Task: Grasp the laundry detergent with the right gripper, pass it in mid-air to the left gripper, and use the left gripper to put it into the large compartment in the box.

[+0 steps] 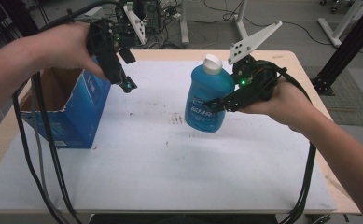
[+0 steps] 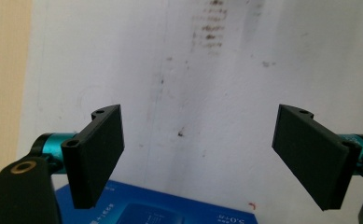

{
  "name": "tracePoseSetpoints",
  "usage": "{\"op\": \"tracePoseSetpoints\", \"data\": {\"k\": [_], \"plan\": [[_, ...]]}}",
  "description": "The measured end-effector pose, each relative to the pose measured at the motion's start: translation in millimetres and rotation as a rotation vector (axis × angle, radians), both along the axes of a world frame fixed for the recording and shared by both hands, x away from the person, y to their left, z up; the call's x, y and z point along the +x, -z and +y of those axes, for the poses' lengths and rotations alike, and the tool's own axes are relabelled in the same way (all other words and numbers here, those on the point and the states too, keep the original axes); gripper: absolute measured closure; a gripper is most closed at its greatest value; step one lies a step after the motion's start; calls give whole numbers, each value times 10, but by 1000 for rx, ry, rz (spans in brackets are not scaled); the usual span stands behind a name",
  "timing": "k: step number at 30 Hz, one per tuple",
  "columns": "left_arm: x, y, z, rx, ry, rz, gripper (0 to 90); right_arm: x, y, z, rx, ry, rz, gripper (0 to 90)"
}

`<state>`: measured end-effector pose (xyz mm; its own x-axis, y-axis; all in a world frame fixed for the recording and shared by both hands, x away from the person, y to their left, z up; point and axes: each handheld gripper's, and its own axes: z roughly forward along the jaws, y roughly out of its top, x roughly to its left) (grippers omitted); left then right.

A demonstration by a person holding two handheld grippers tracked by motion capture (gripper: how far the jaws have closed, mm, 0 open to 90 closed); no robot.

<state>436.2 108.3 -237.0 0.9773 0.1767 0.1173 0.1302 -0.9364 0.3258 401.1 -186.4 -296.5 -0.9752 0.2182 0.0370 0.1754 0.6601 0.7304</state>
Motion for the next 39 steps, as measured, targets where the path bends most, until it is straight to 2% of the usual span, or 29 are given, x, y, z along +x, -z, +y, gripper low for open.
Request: {"op": "tracePoseSetpoints", "data": {"k": [1,2,3,5,6,8,12,13,14,15,16,21,28,34,39], "plan": [[-35,-96,-26,-12,22,-3,168,27,-53,61,-4,-42,1,461],[-35,-96,-26,-12,22,-3,168,29,-73,83,-8,-51,4,462],[-83,-203,-57,-28,40,1,168,38,-104,120,-9,-69,-1,461],[-127,-311,-88,-45,63,-3,168,54,-146,170,-10,-91,-3,461],[-127,-311,-88,-45,63,-3,168,61,-169,197,-11,-104,-4,462],[-182,-452,-140,-62,81,7,168,75,-212,252,-10,-129,-4,462],[-226,-565,-201,-74,89,33,168,97,-266,345,-11,-166,-5,462],[-238,-584,-218,-74,97,33,168,100,-281,373,-13,-178,-4,463],[-267,-651,-269,-73,130,28,168,108,-304,432,-16,-201,1,463],[-267,-651,-269,-73,130,28,168,111,-315,460,-19,-211,2,463],[-284,-690,-308,-90,142,31,168,114,-325,488,-20,-222,3,463],[-317,-748,-423,-79,169,16,168,123,-362,591,-34,-251,1,463],[-339,-715,-597,-43,197,39,168,149,-438,718,-50,-282,0,464],[-341,-694,-651,-32,191,42,168,162,-460,746,-49,-296,6,464],[-340,-645,-736,-5,189,53,171,179,-467,743,-44,-287,12,464]]}}
